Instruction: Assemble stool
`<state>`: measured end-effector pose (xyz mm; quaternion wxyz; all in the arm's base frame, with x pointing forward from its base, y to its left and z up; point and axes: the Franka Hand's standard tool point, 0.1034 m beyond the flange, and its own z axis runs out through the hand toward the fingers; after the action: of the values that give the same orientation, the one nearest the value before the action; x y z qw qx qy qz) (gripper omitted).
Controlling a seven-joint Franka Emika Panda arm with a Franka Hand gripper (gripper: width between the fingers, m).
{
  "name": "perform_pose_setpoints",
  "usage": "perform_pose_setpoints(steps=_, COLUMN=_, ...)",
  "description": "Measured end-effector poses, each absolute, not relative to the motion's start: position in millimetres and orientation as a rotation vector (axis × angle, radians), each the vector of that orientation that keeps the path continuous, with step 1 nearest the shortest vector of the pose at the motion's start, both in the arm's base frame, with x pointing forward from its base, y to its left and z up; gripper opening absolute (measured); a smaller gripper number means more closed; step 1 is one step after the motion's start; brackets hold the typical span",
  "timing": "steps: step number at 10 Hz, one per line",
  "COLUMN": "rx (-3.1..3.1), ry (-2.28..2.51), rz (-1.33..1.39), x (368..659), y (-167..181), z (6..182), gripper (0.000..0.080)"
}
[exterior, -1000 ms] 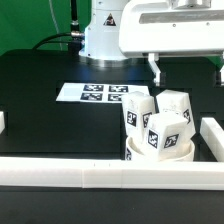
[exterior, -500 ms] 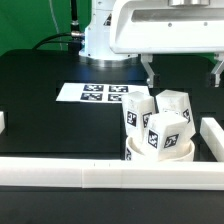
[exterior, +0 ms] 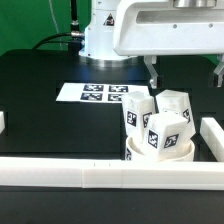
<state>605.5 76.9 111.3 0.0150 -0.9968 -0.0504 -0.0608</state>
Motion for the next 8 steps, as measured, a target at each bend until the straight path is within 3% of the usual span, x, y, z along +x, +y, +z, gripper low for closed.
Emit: perform_pose_setpoints(steps=8, rx=-2.962, ry=-1.191, rz=-0.140, x=605.5, y=66.6, z=106.4, gripper=0.0648)
